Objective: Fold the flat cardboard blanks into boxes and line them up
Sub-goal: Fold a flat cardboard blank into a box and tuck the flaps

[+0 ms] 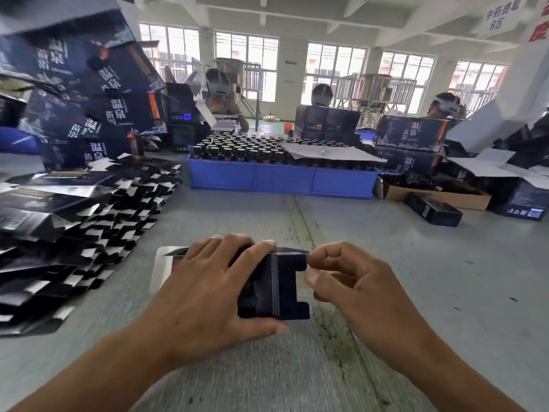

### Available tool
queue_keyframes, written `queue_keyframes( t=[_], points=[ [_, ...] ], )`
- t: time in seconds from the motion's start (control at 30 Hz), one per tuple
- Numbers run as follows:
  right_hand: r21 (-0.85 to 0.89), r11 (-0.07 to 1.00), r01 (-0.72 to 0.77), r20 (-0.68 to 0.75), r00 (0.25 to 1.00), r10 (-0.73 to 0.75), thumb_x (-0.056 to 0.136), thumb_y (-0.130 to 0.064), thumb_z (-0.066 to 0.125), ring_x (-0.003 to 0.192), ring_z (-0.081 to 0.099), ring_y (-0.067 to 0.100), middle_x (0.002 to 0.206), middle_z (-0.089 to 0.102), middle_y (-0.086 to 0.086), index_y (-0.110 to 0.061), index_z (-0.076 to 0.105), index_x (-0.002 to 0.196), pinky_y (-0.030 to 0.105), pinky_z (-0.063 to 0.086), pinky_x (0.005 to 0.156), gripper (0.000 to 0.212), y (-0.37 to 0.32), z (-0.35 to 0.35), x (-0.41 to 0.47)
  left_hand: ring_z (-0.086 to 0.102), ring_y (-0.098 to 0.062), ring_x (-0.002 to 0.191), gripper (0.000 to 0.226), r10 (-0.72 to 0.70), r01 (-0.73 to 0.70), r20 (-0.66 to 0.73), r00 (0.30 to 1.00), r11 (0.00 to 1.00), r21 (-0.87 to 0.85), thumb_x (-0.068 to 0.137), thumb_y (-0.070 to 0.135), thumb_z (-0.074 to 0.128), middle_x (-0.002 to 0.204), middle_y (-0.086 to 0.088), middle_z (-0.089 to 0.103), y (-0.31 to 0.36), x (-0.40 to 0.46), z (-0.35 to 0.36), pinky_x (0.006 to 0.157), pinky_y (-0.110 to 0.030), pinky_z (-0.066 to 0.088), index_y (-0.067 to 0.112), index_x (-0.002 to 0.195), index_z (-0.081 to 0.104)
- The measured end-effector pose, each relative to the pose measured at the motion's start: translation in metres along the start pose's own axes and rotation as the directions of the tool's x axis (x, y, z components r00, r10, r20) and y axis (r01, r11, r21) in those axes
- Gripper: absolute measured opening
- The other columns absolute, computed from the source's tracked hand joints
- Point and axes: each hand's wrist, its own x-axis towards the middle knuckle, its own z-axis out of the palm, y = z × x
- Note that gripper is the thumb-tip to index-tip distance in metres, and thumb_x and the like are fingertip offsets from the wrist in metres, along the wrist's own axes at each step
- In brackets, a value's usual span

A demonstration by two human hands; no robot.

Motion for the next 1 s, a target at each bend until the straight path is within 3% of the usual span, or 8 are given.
queue_keyframes(
  t=[0.13,0.33,0.53,0.77,0.9,1.0],
  points=[
    [-0.014,1.0,0.025,0.011,1.0,-0.025,0.094,-0.027,0.067,0.091,0.071,0.0,0.1,0.073,-0.022,-0.04,0.068,0.1,0.022,0.06,0.076,0.014,-0.002,-0.003,-0.005,0.044,-0.008,0.114,0.097,0.042,-0.044,-0.038,0.998,0.998,-0.046,0.071,0.093,0.044,0.131,0.01,0.05,0.01,0.001,0.001,0.096,-0.031,0.038,0.026,0.142,0.044],
    [0.007,0.999,0.045,0.034,0.998,-0.045,0.095,-0.026,0.067,0.093,0.072,0.002,0.106,0.074,-0.017,-0.045,0.064,0.117,0.019,0.059,0.076,0.029,-0.002,0.003,-0.008,0.045,-0.007,0.113,0.097,0.047,-0.054,-0.099,0.994,0.996,-0.072,0.075,0.089,0.043,0.134,0.01,0.05,0.012,0.002,-0.001,0.093,-0.02,0.038,0.021,0.144,0.047],
    [-0.003,0.995,0.097,-0.032,0.995,-0.097,0.095,-0.014,0.066,0.085,0.072,0.002,0.097,0.072,-0.019,-0.057,0.059,0.119,0.011,0.054,0.068,0.049,-0.004,0.001,-0.008,0.048,-0.015,0.116,0.083,0.16,-0.167,-0.181,0.97,0.986,-0.022,0.082,0.079,0.047,0.139,0.0,0.051,0.013,0.001,-0.002,0.092,-0.035,0.043,0.032,0.15,0.037],
    [-0.091,0.978,0.188,-0.052,0.98,-0.193,0.099,-0.021,0.059,0.092,0.068,-0.005,0.107,0.061,-0.034,-0.064,0.049,0.127,0.008,0.052,0.071,0.052,-0.006,0.005,-0.013,0.057,-0.026,0.117,0.065,0.19,-0.192,-0.2,0.961,0.981,0.008,0.088,0.071,0.046,0.141,-0.007,0.051,0.014,0.001,-0.002,0.093,-0.044,0.05,0.035,0.141,0.046],
    [-0.146,0.968,0.204,-0.059,0.975,-0.214,0.099,-0.024,0.059,0.095,0.065,-0.006,0.104,0.065,-0.025,-0.068,0.04,0.129,0.007,0.051,0.074,0.056,-0.006,0.008,-0.016,0.054,-0.023,0.121,0.065,0.16,-0.167,-0.195,0.968,0.986,-0.02,0.088,0.072,0.047,0.142,-0.005,0.052,0.01,0.0,-0.002,0.095,-0.04,0.047,0.031,0.139,0.051],
    [-0.181,0.961,0.209,-0.073,0.972,-0.225,0.098,-0.026,0.059,0.098,0.062,-0.008,0.105,0.06,-0.03,-0.065,0.043,0.133,0.004,0.048,0.073,0.054,-0.008,0.01,-0.017,0.051,-0.021,0.122,0.066,0.163,-0.169,-0.184,0.969,0.986,-0.015,0.087,0.071,0.05,0.143,-0.003,0.051,0.008,0.0,-0.003,0.097,-0.038,0.043,0.031,0.139,0.053]
  ],
)
